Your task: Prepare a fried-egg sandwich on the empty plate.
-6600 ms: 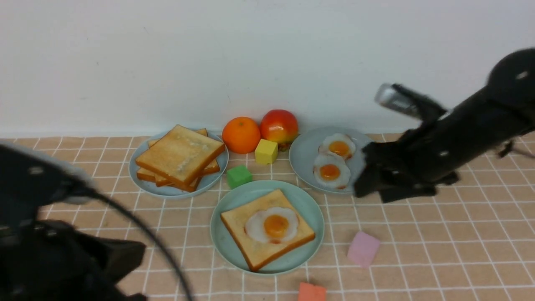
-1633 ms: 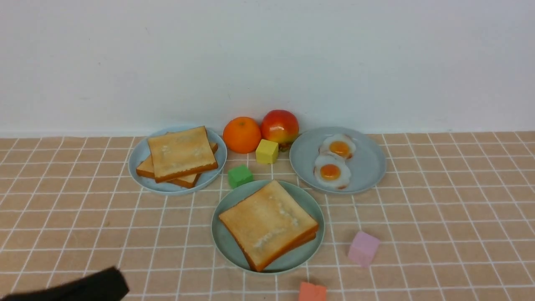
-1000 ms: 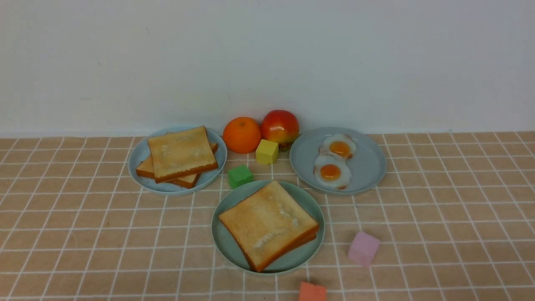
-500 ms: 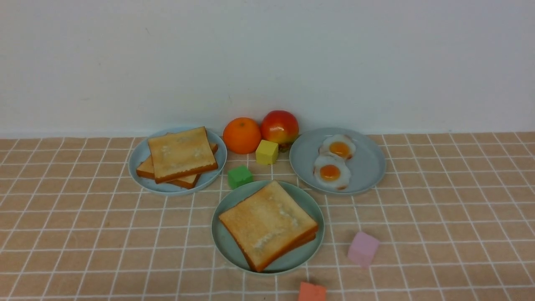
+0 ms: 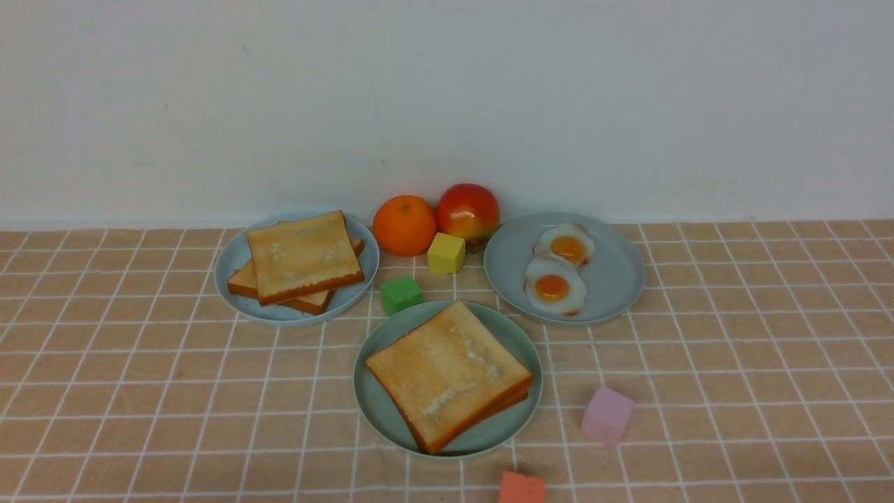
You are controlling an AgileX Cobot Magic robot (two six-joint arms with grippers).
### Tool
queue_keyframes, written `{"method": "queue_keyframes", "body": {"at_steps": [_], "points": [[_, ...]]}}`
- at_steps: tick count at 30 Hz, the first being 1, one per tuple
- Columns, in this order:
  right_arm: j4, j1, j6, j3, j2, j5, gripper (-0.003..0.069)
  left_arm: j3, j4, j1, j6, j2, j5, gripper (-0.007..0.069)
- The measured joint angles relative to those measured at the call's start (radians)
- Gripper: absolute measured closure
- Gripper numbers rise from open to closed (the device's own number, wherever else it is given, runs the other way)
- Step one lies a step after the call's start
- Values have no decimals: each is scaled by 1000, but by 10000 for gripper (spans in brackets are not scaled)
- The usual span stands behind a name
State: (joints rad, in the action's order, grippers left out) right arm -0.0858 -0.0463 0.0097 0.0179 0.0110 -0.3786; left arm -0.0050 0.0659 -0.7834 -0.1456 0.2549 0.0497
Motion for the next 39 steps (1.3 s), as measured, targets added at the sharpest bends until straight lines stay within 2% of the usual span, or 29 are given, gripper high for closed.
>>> {"method": "queue_keyframes", "body": {"at_steps": [22, 27, 30, 32, 34, 36, 39], "points": [[-2, 1, 0, -1, 0, -4, 664, 2, -1, 8, 1, -1, 3, 603], [-2, 1, 0, -1, 0, -4, 661, 5, -8, 184, 4, -51, 45, 638], [-4, 1, 0, -1, 0, -4, 659, 6, -8, 423, -14, -147, 16, 638], [-4, 1, 0, -1, 0, -4, 658, 6, -8, 566, -40, -214, -50, 638], [-4, 1, 0, -1, 0, -4, 658, 7, -8, 662, -73, -255, -128, 638], [-4, 1, 0, -1, 0, -5, 657, 14, -8, 711, -88, -262, -178, 638], [-4, 1, 0, -1, 0, -5, 655, 32, -7, 787, -116, -266, -358, 638]]}}
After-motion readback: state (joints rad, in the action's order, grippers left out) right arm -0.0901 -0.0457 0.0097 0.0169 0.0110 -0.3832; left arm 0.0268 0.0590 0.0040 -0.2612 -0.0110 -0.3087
